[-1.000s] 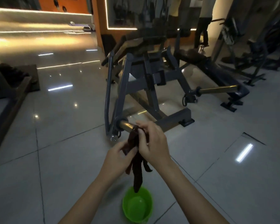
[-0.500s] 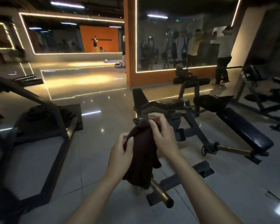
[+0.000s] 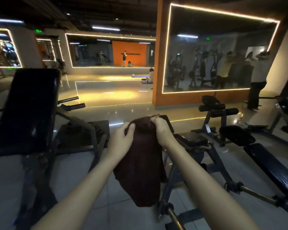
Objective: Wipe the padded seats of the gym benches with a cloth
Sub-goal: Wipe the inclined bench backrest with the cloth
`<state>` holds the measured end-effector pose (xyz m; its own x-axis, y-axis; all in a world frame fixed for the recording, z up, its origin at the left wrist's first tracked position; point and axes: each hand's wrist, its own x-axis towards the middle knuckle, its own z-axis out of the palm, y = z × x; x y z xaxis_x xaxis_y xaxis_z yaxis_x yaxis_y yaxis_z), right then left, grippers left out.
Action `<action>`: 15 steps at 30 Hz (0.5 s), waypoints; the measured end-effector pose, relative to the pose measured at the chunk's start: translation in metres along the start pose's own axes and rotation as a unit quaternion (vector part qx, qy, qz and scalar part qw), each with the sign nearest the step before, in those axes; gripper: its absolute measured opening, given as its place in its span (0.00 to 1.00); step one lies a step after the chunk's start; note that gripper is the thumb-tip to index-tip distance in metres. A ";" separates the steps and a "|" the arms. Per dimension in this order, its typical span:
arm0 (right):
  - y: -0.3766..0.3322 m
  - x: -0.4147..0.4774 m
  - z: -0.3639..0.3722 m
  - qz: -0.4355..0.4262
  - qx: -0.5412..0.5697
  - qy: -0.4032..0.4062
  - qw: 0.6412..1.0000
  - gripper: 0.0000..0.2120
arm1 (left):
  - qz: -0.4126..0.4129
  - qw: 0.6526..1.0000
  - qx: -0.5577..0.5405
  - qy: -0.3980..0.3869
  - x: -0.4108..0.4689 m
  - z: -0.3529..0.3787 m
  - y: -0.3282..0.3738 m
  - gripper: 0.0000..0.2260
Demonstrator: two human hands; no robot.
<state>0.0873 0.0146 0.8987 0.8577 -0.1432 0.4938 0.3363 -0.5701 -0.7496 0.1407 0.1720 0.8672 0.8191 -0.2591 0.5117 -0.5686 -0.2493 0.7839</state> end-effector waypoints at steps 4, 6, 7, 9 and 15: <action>-0.046 0.012 0.012 -0.039 -0.017 -0.047 0.998 0.14 | -0.018 1.000 0.006 0.012 0.006 -0.040 0.009 0.13; -0.058 0.020 0.023 -0.063 -0.062 -0.065 0.994 0.15 | -0.027 0.999 0.004 0.023 0.005 -0.060 0.009 0.12; -0.061 0.025 0.031 -0.070 -0.075 -0.067 0.992 0.14 | -0.027 0.999 0.004 0.031 0.005 -0.070 0.007 0.11; -0.065 0.036 0.049 -0.072 -0.081 -0.048 0.993 0.10 | -0.027 0.999 -0.004 0.031 0.004 -0.088 0.003 0.11; -0.050 0.089 0.101 -0.071 -0.049 -0.011 0.996 0.13 | -0.090 0.995 0.001 -0.039 0.012 -0.132 -0.050 0.06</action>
<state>0.1861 0.1120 0.9362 0.8128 -0.0373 0.5814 0.4173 -0.6591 -0.6257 0.1889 0.3042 0.8808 0.8995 -0.2821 0.3336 -0.4131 -0.3005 0.8597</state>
